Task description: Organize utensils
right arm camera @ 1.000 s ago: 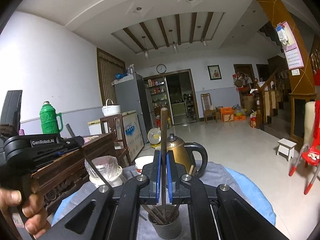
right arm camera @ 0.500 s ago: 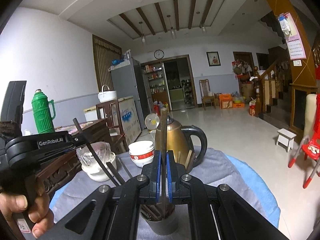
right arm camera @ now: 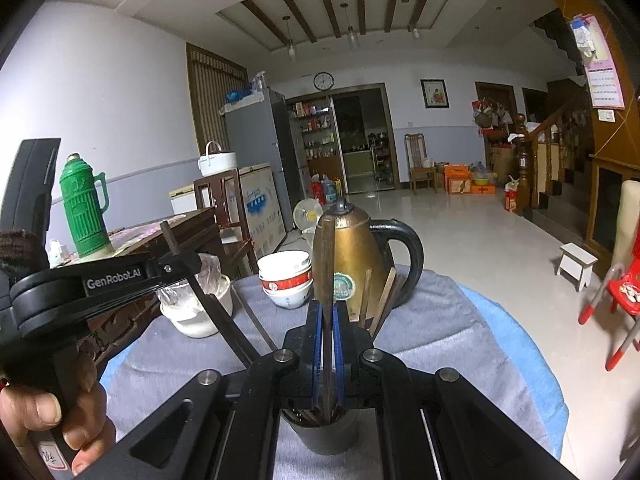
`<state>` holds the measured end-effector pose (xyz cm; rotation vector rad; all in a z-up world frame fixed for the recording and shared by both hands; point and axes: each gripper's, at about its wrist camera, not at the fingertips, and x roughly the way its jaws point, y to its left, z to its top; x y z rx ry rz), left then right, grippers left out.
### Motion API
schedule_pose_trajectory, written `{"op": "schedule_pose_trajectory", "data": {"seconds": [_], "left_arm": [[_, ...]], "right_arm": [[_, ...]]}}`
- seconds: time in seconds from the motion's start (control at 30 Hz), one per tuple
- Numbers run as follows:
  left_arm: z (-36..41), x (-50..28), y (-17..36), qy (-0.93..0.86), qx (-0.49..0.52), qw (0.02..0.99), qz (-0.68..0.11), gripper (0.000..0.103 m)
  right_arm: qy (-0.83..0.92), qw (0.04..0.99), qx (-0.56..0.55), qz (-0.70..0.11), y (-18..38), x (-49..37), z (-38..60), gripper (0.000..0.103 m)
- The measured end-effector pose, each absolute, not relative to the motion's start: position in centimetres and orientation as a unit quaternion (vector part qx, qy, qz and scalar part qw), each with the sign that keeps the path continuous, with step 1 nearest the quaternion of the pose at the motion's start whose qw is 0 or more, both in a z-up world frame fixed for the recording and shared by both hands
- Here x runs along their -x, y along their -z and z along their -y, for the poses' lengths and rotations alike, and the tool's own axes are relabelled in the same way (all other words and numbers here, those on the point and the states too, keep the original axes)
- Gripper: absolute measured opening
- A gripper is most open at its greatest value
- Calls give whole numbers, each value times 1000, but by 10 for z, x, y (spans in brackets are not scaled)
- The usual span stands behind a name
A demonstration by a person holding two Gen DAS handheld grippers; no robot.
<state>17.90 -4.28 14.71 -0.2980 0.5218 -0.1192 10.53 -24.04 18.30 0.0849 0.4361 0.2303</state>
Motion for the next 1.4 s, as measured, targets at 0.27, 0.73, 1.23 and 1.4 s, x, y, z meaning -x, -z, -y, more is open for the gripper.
{"op": "schedule_pose_trajectory", "data": {"seconds": [0.27,0.73,1.23,1.4], "left_arm": [[44,-190,-135,65,143,948,-278,6],[51,-199,-112,80,127,935,-321,7],[17,-138,-145,43,97,957,-271,80],[19,-128,-135,40,75,956,-280,84]], "right_arm": [[-116,963,-39,-241,-168,-115,237,6],[-115,946,-48,-298,-140,-133,240,8],[-60,971,-58,-222,-183,-68,270,76],[-72,968,-41,-237,-177,-51,260,76]]}}
